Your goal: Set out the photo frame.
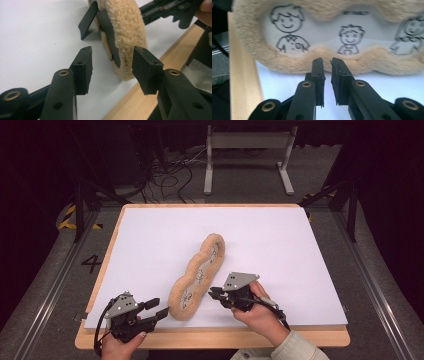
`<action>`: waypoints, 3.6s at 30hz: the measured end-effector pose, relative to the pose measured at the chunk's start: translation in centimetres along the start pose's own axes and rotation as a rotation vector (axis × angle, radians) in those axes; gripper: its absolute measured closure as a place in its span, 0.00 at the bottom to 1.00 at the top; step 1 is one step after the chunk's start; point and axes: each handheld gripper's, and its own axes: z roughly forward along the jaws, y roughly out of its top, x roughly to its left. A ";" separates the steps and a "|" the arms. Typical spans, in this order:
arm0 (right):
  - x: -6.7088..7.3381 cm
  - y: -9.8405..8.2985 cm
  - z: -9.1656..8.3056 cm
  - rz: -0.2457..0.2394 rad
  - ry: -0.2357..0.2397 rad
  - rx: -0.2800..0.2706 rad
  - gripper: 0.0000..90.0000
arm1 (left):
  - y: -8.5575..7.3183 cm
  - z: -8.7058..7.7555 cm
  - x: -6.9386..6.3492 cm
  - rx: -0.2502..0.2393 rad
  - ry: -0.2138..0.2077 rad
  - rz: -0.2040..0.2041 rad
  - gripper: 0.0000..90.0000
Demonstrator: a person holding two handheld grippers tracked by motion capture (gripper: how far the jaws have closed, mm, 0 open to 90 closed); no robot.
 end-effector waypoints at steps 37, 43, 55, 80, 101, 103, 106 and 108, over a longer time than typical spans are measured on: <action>-6.8 0.5 -1.9 0.125 -0.131 -0.046 0.62 | 1.0 4.1 -0.5 0.099 0.024 -0.052 0.73; -10.5 1.5 -1.8 0.135 -0.167 -0.065 0.54 | 1.1 3.9 0.0 0.098 0.027 -0.061 0.74; -14.2 2.4 2.3 0.094 -0.149 -0.012 0.53 | 1.1 3.7 0.6 0.101 0.000 -0.079 0.75; -16.8 2.6 5.0 0.105 -0.049 0.052 0.80 | 1.1 3.8 0.8 0.110 -0.025 -0.084 0.75; -14.4 2.0 -3.4 0.173 -0.186 -0.017 0.79 | 3.7 3.5 2.1 0.024 0.006 -0.056 0.75; -14.1 1.6 -4.2 0.181 -0.208 -0.034 0.79 | 4.1 3.7 2.4 0.018 0.017 -0.040 0.75; -13.7 1.2 -5.2 0.203 -0.233 -0.044 0.78 | 4.7 4.0 2.8 0.006 0.025 -0.047 0.74; -13.3 0.9 -5.8 0.211 -0.251 -0.041 0.78 | 5.0 4.2 3.0 0.004 0.029 -0.051 0.74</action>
